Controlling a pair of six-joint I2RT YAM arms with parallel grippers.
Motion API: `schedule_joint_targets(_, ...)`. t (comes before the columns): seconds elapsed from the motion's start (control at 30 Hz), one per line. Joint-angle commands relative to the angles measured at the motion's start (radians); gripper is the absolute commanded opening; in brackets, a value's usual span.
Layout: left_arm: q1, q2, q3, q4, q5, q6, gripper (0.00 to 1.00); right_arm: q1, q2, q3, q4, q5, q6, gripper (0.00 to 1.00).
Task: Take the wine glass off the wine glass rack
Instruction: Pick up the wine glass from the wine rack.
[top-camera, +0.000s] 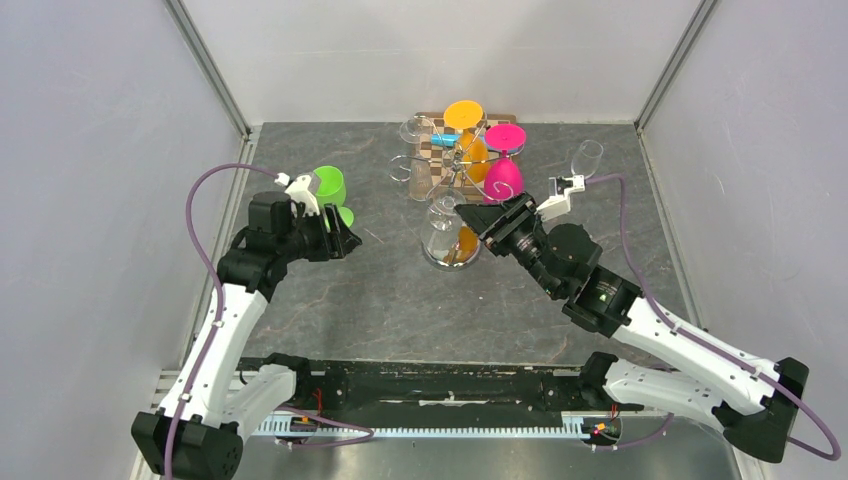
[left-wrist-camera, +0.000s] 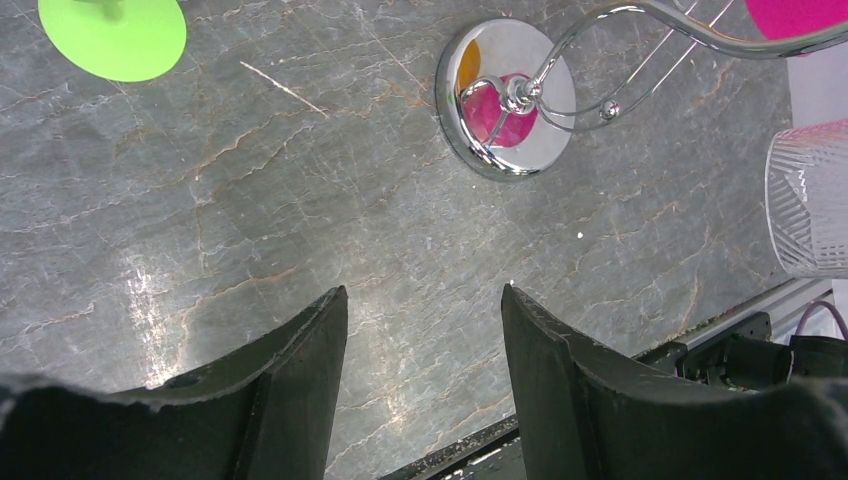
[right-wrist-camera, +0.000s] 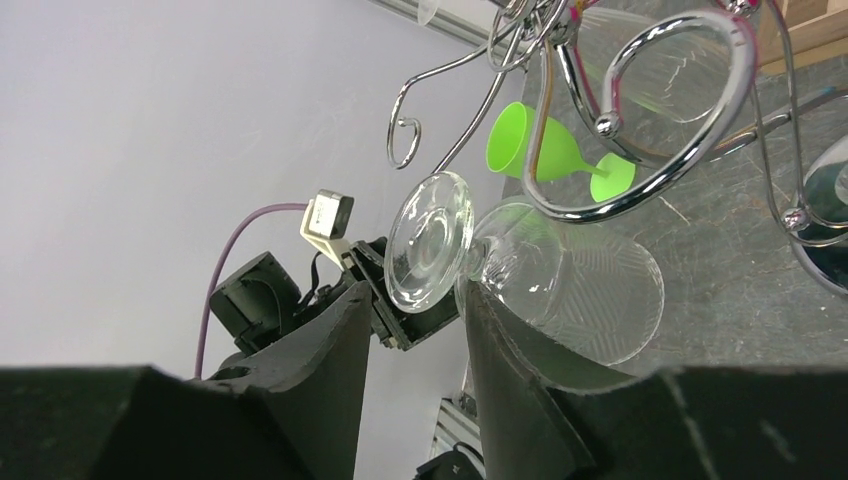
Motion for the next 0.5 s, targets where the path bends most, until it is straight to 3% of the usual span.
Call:
schedule_joint_targets(0.0, -0.005, -0.019, -0.005, 0.024, -0.014, 0.025, 0.64, 0.007, -0.002, -0.009, 0.054, 0.06, 0.015, 0.42)
schedule_joint_targets(0.47, -0.008, -0.019, -0.007, 0.021, -0.02, 0.026, 0.64, 0.008, 0.039, 0.001, 0.093, 0.062, 0.022, 0.39)
